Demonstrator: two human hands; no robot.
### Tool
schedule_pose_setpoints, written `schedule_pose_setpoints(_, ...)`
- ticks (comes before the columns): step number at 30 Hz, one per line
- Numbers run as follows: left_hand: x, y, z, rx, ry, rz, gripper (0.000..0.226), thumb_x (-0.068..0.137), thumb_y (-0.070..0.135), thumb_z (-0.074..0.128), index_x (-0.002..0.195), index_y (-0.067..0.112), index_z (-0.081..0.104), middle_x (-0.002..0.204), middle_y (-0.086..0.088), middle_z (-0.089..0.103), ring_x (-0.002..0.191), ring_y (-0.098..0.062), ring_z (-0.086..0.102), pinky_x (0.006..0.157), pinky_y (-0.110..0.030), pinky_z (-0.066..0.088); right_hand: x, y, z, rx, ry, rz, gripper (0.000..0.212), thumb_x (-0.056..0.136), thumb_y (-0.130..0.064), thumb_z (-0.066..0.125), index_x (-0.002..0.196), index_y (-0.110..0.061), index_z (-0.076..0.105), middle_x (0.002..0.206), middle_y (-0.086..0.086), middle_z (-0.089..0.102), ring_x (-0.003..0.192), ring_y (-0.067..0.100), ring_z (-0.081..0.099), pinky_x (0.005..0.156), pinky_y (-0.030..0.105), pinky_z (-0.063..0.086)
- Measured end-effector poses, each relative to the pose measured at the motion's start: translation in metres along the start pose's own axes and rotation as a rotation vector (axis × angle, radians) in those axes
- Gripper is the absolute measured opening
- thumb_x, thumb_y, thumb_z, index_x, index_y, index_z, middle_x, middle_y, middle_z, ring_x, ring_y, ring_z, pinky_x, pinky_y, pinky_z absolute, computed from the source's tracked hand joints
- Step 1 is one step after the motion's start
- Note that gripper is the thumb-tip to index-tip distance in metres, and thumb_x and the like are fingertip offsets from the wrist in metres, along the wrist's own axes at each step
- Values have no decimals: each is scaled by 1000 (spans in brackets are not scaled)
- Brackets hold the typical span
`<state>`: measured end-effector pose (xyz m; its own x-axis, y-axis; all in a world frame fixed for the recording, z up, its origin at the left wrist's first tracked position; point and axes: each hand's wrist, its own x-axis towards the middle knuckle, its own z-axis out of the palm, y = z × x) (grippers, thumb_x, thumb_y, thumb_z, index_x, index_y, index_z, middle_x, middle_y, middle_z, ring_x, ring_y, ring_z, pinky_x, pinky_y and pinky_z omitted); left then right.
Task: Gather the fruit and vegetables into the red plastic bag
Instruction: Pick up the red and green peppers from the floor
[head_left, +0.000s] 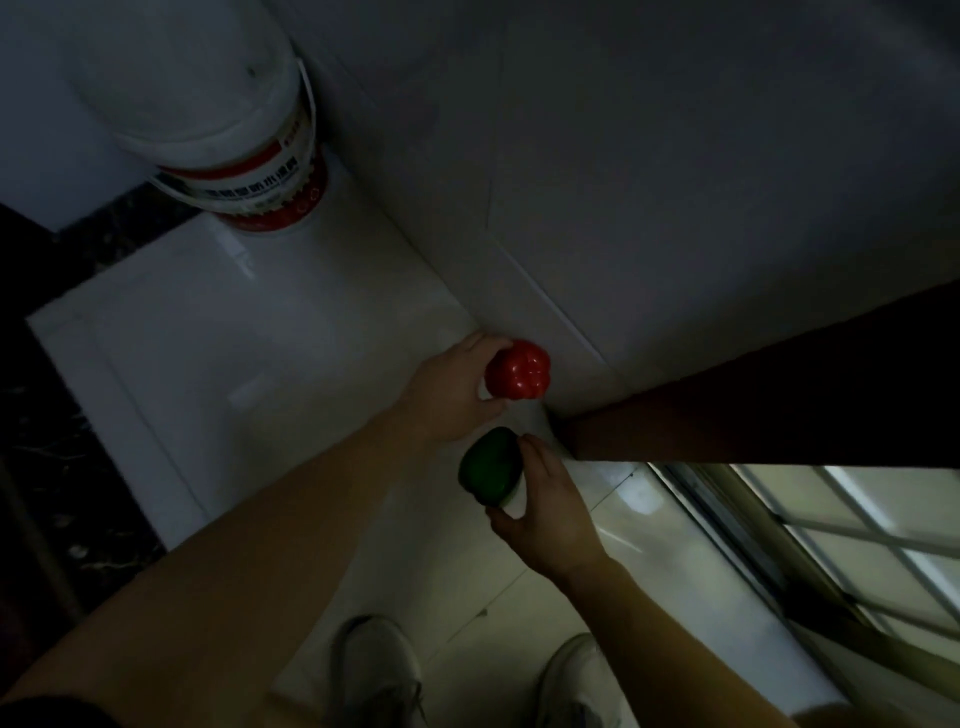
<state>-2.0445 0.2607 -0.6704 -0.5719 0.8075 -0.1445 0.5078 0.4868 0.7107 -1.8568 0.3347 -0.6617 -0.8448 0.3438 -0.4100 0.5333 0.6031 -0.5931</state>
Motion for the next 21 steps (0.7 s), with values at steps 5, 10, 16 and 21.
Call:
schedule_pose_setpoints(5,-21,57,-58,-38,32,9,70,76,35,78,136,22,45,130,3,52,113,-12,52,96,-35,47,-33,-46,-50,6,4,-22,92,75,-37,77,148,-15,27,154,1,28,139,12,27,108,14,16)
schedule_pose_setpoints(10,-42,121,-120,-52,68,-15,69,77,37,78,136,23,45,129,4,52,112,-11,51,95,-36,47,-67,-98,-108,44,21,-41,91,74,-36,77,147,-14,28,152,2,31,137,12,31,108,16,20)
schedule_pose_setpoints(16,-82,196,-190,-135,115,-75,69,74,41,76,134,26,46,123,8,51,110,-12,52,97,-38,47,-122,-165,-185,54,53,-84,89,73,-36,77,147,-17,31,148,-2,35,134,9,34,107,13,24)
schedule_pose_setpoints(21,-108,264,-263,-208,228,-155,69,73,33,81,133,24,48,122,6,51,108,-9,49,98,-28,42,-167,-229,-251,50,100,-91,87,74,-36,76,147,-16,31,148,-1,34,132,10,36,109,19,29)
